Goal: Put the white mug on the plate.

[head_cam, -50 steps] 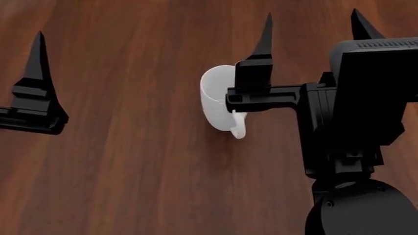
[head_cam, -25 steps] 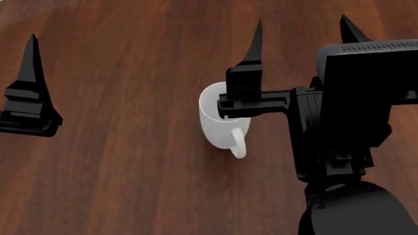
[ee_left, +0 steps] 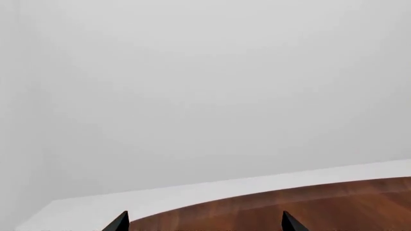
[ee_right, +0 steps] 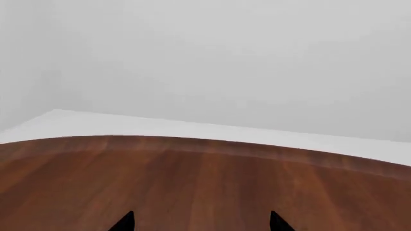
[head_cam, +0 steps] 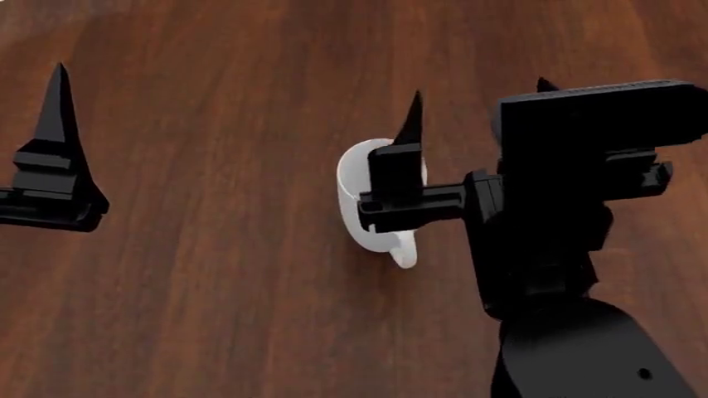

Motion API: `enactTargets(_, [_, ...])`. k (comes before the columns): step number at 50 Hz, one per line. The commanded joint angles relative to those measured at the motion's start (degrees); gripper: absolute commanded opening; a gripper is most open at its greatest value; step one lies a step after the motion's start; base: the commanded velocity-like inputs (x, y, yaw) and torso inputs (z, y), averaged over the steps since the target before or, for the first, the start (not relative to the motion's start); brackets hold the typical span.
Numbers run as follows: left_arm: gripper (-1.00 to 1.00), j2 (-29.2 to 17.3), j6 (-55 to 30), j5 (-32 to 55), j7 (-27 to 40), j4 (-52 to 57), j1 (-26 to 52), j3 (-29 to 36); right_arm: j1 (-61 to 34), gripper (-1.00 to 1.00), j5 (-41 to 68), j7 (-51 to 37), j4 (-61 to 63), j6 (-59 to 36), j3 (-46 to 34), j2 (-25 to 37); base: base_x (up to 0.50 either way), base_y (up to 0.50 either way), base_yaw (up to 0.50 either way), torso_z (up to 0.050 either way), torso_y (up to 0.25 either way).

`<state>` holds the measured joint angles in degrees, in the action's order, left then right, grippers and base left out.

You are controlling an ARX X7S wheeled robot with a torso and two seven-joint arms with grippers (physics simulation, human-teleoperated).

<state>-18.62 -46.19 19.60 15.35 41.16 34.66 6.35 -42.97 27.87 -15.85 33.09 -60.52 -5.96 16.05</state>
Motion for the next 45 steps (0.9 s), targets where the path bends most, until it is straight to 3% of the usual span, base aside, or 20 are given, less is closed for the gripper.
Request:
enactTargets(1, [1.00, -0.04, 0.96, -0.02, 0.08, -0.88, -0.23, 0.16, 0.68, 1.00, 1.03, 0.19, -2.66, -2.49, -0.86, 0.09, 0.00, 0.00, 0.00, 0.000, 0.000])
enactTargets(45, [1.00, -0.37, 3.72, -1.51, 1.07, -4.06, -0.57, 2.59, 9.36, 1.00, 3.14, 2.68, -6.61, -2.51, -3.59, 2.19, 0.00, 0.00, 0.00, 0.000, 0.000])
